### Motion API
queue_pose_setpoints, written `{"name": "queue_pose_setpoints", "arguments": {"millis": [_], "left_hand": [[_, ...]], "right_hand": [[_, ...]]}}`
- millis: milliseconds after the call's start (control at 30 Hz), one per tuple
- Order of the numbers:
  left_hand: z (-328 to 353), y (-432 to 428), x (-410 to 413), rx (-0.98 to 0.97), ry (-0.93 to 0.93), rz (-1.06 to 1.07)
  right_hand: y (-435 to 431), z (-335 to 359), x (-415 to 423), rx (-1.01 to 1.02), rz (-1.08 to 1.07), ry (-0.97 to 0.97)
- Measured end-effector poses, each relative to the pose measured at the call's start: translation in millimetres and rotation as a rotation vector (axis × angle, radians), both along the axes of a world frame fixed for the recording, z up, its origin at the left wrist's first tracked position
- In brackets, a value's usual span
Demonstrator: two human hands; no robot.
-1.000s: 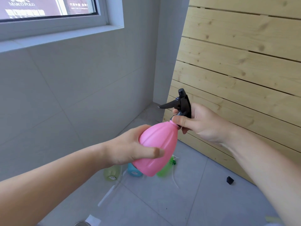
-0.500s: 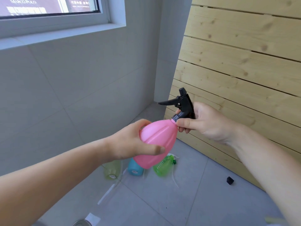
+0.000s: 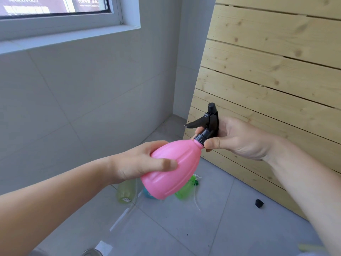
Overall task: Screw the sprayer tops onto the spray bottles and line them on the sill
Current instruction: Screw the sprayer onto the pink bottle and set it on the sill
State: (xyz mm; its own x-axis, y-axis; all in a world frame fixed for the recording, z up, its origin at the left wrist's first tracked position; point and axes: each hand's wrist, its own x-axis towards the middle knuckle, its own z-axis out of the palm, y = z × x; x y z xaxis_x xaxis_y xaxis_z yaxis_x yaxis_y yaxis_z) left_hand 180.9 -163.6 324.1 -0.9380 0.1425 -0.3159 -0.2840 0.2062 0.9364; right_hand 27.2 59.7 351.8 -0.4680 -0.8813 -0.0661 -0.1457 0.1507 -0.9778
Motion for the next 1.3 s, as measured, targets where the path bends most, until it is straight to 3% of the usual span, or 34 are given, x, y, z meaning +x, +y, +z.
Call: {"name": "queue_pose_setpoints", "arguments": {"millis": [300, 500, 867, 1067, 1300], "left_hand": [[-3.5, -2.2, -2.6, 0.13, -0.052, 0.006], [-2.3, -5.4, -1.9, -0.02, 0.035, 0.011], [-2.5, -6.3, -4.5, -0.027, 0.063, 0.038], [-6.4, -5.4, -4.4, -0.107, 0.087, 0.047], [-6.2, 2.9, -3.9, -0.204, 0.124, 0.107]], "right_hand": [[-3.3, 2.0, 3.6, -0.012, -0.049, 0.067], [-1.9, -5.6, 1.2, -0.017, -0.082, 0.004], [-4.8, -2.5, 4.0, -0.065, -0.12, 0.046], [-3.6, -4.5, 4.6, -0.008, -0.082, 0.041], [-9.1, -5.0, 9.2, 0.023, -0.187, 0.1]]}}
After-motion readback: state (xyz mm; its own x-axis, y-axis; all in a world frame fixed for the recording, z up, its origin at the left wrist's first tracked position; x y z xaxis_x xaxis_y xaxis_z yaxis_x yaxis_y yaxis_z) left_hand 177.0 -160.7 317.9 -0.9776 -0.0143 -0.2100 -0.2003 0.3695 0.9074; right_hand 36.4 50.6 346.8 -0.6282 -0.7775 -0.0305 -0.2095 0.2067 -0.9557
